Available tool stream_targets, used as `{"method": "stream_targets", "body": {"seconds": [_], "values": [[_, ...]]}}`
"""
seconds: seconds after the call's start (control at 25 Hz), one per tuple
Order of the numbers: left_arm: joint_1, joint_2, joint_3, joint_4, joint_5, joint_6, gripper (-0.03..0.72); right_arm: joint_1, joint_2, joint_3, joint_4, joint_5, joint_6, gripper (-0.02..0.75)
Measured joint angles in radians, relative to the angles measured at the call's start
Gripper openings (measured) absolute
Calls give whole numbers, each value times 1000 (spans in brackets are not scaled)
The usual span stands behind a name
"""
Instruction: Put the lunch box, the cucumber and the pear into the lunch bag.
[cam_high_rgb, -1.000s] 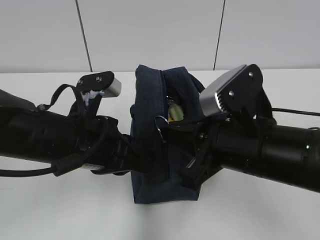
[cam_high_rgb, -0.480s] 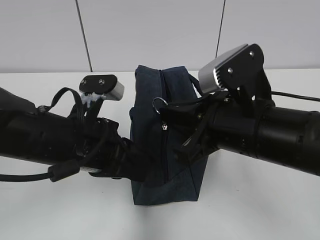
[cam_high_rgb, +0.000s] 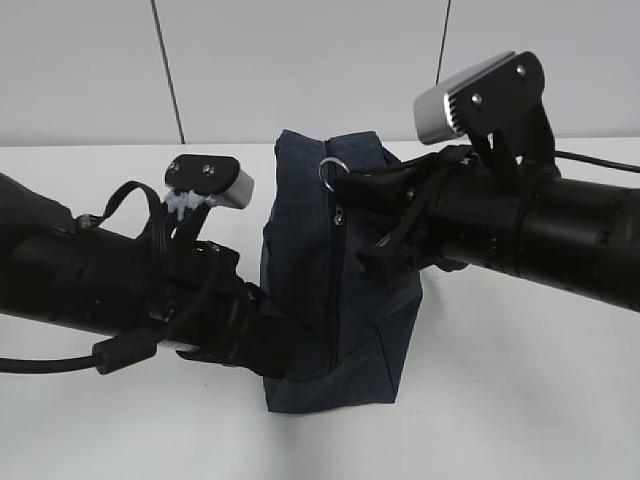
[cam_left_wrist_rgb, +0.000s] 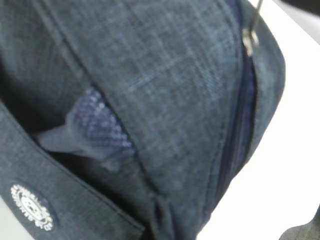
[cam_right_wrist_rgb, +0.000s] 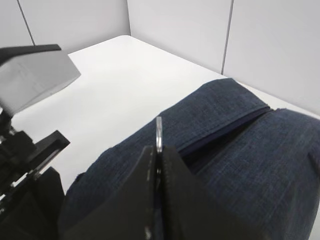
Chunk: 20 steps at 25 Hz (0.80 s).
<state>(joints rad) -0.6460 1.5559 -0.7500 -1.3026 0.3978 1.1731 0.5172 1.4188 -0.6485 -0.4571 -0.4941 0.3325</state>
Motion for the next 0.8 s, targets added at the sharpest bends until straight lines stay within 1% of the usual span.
{"method": "stream_targets", "body": {"seconds": [0.32, 0.52, 0.64, 0.8], "values": [[1, 0, 0, 21, 13, 0, 3, 0, 61, -94, -18, 36, -2, 0], [1, 0, 0, 38, 15, 0, 3, -27, 109, -158, -32, 58, -2, 0], [1, 0, 0, 38, 15, 0, 3, -63, 130, -188, -74, 58, 25, 0], [1, 0, -1, 42, 18, 0, 3, -130, 154, -222, -177, 53, 132, 0]]}}
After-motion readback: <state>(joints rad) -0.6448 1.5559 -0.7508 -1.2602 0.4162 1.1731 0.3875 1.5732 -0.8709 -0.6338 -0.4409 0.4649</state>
